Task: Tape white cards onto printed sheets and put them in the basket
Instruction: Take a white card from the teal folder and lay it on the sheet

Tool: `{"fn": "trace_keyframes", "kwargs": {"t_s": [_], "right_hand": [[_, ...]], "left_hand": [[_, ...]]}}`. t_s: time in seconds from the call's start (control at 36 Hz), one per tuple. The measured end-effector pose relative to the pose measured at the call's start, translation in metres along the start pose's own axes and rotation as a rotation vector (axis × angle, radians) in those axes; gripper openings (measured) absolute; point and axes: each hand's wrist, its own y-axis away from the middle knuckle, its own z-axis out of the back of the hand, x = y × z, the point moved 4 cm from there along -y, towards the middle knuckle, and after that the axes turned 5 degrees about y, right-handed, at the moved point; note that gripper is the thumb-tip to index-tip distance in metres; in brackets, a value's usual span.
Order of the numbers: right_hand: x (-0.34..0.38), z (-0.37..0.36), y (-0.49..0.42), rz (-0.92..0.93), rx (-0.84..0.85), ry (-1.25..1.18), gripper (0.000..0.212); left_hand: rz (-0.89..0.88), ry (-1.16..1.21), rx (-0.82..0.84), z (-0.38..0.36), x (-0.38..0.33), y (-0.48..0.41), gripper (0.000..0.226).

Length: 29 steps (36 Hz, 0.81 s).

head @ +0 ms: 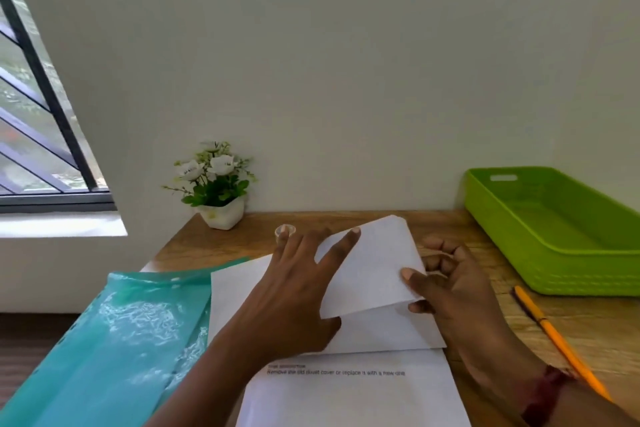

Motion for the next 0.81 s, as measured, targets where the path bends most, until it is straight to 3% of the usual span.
{"fn": "trace_keyframes", "kwargs": {"t_s": [0.14, 0.22, 0.28, 0.42, 0.56, 0.69, 0.72, 0.75, 0.81], "right_hand": [[0.021, -0.003, 0.011, 0.464, 0.057, 0.399, 0.042], [0.031, -0.006, 0.015, 0.762, 0.211, 0.831, 0.053], [0.030, -0.005, 0.014, 0.873, 0.280, 0.990, 0.059], [0.039, 0.002, 0.014, 1.099, 0.087, 1.044, 0.033], [0.040, 0.012, 0.011, 1.050, 0.018, 0.970, 0.025], [0.044, 0.011, 0.010, 0.748, -0.104, 0.619, 0.002], [0.046, 0.010, 0.010, 0.675, -0.118, 0.533, 0.008], [0.046, 0.010, 0.011, 0.601, -0.109, 0.433, 0.016], [0.046, 0.006, 0.013, 0.490, -0.036, 0.281, 0.025]], "left_hand": [[0.008, -0.014, 0.006, 0.008, 0.003, 0.004, 0.112], [0.033, 0.056, 0.047, 0.009, 0.006, 0.005, 0.111], [0.041, 0.090, 0.080, 0.008, 0.009, 0.005, 0.111], [-0.015, 0.137, 0.108, 0.008, 0.006, 0.007, 0.108], [-0.087, 0.123, -0.043, 0.013, 0.006, 0.007, 0.100], [-0.064, 0.045, -0.600, 0.039, 0.001, 0.010, 0.048], [-0.060, 0.006, -0.684, 0.041, -0.002, 0.011, 0.044], [-0.061, -0.030, -0.719, 0.042, -0.006, 0.011, 0.047], [-0.074, -0.068, -0.639, 0.038, -0.013, 0.010, 0.070]]}}
